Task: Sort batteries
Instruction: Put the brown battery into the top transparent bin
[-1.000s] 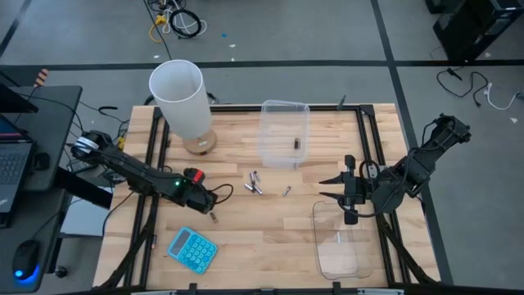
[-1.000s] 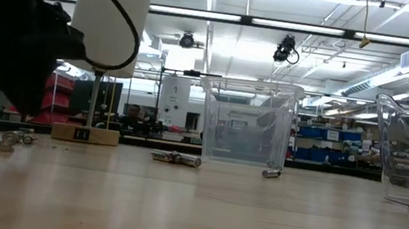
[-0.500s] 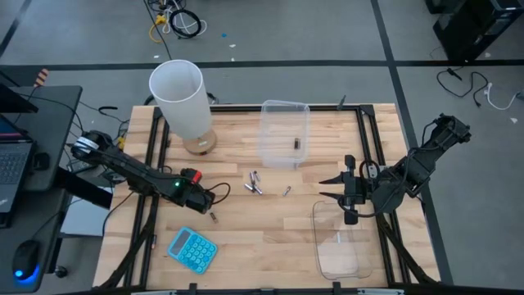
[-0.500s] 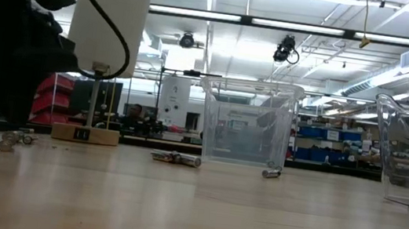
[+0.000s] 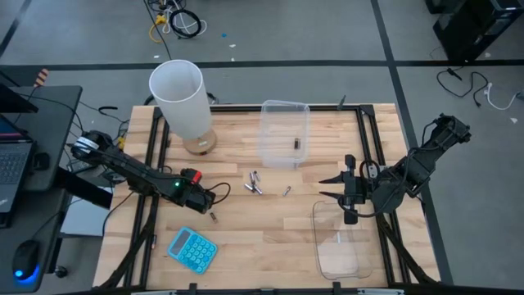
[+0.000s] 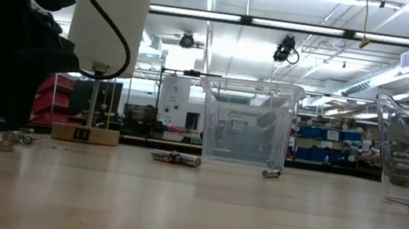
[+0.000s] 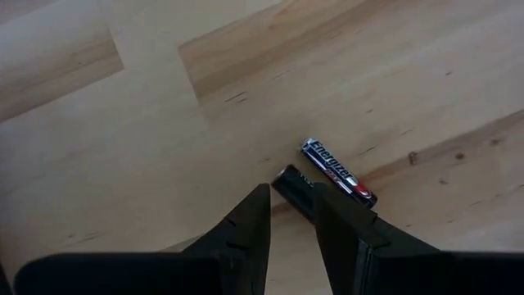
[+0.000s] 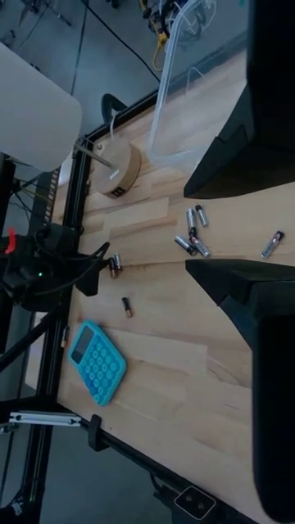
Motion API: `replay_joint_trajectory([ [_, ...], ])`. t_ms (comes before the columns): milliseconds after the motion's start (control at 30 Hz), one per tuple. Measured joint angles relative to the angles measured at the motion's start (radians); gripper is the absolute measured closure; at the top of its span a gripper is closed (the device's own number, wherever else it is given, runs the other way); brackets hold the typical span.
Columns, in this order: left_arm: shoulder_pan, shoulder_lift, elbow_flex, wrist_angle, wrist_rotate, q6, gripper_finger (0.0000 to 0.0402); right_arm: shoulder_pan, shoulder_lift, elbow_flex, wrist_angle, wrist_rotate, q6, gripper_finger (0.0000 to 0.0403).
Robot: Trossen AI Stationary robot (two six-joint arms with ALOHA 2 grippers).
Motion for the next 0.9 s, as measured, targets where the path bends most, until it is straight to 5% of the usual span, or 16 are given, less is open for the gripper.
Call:
replay_joint_trajectory([
  [900,0.000,0.000,0.000,0.043,-0.003,0.000,0.0305,0.000,0.000,0.000,0.000,0.000,0.000,0.0288],
])
